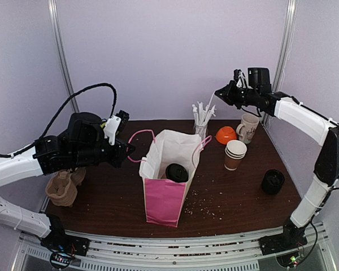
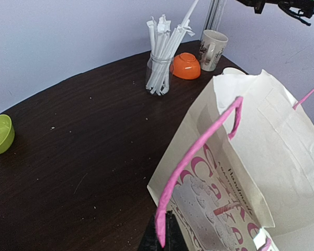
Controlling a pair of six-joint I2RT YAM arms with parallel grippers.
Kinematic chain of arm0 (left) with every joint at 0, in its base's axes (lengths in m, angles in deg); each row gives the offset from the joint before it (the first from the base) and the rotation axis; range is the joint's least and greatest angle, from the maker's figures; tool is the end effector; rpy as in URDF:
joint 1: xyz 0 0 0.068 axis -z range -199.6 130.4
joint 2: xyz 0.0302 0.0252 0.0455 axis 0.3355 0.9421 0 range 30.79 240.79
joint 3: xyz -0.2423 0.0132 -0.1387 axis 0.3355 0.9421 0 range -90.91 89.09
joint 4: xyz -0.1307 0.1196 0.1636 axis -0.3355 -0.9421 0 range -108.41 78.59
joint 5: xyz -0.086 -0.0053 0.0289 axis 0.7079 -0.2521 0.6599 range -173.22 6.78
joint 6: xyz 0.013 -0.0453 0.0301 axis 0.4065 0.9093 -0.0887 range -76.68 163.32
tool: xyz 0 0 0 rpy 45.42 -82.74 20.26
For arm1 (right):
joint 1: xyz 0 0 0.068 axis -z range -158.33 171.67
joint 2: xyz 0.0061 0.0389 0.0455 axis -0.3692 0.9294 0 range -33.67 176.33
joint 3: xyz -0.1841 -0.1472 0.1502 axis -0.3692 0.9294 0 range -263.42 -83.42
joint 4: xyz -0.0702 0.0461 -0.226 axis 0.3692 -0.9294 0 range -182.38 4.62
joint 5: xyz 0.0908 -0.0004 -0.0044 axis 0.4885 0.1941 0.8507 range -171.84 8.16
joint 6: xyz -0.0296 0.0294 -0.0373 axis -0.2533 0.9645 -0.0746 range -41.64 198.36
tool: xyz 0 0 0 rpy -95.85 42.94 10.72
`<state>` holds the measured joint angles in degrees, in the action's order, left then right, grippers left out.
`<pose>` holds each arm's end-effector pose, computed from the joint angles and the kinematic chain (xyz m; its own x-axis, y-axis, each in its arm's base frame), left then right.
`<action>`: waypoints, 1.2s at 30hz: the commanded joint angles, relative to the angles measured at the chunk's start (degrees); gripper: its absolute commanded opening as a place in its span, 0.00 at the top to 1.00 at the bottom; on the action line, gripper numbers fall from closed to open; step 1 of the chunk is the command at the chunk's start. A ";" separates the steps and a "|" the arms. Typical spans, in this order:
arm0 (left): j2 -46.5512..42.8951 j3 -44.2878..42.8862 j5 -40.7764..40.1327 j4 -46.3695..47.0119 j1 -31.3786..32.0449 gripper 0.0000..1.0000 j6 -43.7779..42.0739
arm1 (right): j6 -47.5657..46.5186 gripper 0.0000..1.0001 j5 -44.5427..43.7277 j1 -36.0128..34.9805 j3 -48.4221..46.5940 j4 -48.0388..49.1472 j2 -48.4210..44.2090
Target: Pack the takeout coffee
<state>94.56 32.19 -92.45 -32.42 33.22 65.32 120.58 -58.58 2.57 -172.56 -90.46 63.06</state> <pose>0.1427 -0.1780 0.3370 -0.5245 0.0798 -0.8477 0.5439 0.7974 -0.2615 0.3614 0.1412 0.3885 -0.6002 0.4454 -0.6644 -0.3530 0.5978 0.7197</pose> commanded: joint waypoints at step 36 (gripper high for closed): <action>1.37 -2.64 4.72 4.68 -0.28 1.00 2.78 | -1.34 1.00 19.19 -21.09 -15.97 -2.70 -16.81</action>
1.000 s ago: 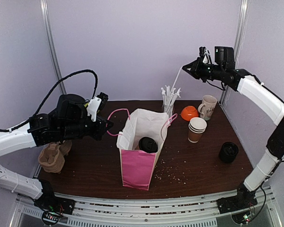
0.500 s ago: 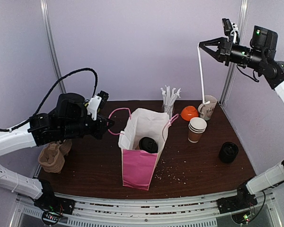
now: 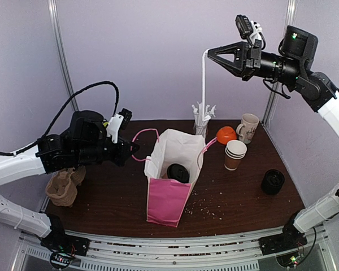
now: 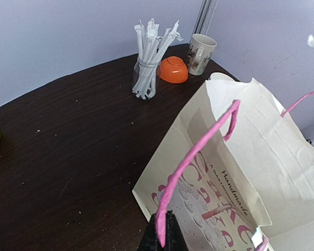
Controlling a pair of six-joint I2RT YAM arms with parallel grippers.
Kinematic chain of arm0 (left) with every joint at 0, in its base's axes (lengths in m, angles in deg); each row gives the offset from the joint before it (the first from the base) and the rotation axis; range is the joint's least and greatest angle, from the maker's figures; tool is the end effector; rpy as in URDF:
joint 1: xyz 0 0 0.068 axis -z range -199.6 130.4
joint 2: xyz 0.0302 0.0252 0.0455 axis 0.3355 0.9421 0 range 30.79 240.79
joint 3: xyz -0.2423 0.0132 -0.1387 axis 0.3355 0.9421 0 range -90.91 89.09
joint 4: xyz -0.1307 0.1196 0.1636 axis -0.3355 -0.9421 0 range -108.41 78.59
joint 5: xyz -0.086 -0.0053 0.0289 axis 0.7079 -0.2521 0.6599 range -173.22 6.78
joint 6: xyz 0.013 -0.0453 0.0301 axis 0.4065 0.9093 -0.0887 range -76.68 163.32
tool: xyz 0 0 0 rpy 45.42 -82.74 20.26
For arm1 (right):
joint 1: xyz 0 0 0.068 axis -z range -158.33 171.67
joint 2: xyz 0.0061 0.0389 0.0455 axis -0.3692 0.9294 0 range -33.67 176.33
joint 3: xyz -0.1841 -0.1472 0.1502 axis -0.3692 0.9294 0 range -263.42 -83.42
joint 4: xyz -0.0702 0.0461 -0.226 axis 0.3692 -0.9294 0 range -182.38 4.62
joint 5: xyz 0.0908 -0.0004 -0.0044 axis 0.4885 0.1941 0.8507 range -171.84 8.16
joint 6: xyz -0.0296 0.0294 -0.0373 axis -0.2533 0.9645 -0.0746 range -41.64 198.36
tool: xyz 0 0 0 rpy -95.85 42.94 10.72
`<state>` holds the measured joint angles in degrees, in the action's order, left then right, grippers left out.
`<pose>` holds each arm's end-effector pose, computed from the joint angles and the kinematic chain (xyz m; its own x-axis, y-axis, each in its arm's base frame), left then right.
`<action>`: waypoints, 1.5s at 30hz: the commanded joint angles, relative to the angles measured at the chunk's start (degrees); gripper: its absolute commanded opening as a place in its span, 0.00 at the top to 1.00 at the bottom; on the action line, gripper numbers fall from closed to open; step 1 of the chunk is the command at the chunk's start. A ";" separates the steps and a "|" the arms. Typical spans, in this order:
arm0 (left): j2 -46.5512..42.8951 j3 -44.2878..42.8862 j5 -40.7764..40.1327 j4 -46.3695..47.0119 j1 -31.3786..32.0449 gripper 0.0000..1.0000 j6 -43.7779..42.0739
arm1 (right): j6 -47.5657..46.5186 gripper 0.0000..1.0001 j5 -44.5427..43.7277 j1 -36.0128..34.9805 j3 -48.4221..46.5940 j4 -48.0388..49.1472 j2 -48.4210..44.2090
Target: Pack the takeout coffee
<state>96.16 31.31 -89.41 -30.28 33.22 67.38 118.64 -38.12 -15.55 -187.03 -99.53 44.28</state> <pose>0.1464 -0.1862 0.3397 -0.5450 0.0480 -0.8371 0.5603 0.7636 -0.3210 0.1738 0.1655 0.5495 -0.5100 0.1992 -0.8368 -0.8477 0.0486 0.5283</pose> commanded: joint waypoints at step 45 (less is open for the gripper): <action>-7.33 -0.66 2.50 0.95 -0.34 0.47 2.14 | -14.59 0.17 -31.58 -14.88 12.34 -2.97 -3.45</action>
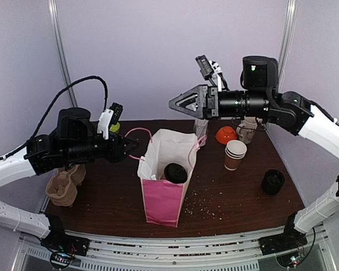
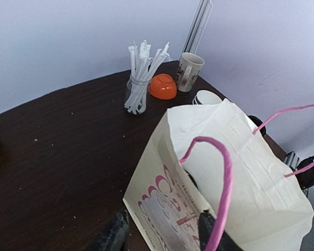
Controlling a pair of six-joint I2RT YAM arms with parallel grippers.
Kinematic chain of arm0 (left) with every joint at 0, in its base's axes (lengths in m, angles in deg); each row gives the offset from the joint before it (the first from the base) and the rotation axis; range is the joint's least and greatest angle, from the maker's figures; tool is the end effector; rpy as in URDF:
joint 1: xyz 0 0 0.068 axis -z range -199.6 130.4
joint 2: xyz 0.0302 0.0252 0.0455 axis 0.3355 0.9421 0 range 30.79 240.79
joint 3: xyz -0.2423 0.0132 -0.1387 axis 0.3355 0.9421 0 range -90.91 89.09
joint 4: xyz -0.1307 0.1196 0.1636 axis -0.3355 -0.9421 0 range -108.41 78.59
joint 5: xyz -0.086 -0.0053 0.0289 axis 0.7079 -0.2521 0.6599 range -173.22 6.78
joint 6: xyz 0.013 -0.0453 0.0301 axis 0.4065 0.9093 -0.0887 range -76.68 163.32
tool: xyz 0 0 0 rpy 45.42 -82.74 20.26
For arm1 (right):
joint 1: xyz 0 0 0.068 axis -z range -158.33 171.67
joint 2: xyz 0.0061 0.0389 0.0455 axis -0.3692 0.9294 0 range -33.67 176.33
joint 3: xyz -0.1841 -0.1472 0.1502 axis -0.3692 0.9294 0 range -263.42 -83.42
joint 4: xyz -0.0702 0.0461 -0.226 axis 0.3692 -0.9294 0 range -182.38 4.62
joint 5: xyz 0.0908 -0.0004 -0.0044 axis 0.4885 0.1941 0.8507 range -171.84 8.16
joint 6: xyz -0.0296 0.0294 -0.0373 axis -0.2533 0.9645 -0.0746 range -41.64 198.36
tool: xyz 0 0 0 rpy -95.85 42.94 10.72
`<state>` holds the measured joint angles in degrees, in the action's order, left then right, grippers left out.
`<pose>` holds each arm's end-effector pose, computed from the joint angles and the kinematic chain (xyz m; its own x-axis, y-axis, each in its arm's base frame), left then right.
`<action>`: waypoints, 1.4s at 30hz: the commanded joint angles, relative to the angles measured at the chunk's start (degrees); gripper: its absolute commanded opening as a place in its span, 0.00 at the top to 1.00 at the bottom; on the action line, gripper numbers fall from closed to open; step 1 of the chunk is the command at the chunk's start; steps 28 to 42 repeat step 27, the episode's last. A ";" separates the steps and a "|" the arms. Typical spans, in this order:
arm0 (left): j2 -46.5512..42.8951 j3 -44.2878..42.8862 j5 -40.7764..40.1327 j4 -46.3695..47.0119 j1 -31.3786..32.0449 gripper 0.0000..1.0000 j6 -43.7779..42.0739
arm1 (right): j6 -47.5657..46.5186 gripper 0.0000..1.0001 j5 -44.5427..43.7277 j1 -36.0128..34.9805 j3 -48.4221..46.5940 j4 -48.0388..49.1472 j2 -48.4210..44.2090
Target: Pack the takeout coffee
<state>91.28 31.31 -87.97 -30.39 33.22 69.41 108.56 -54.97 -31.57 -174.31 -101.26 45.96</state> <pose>0.1335 -0.1708 0.3571 -0.5293 -0.0272 -0.8480 0.5732 0.7255 -0.3810 0.1575 0.2400 0.4737 -0.5367 0.0311 -0.8432 -0.8264 0.1820 0.5328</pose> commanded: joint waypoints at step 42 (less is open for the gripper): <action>-11.64 2.75 -30.12 -2.71 -0.35 0.02 5.65 | 7.48 0.00 -73.92 6.63 27.44 -1.41 -11.36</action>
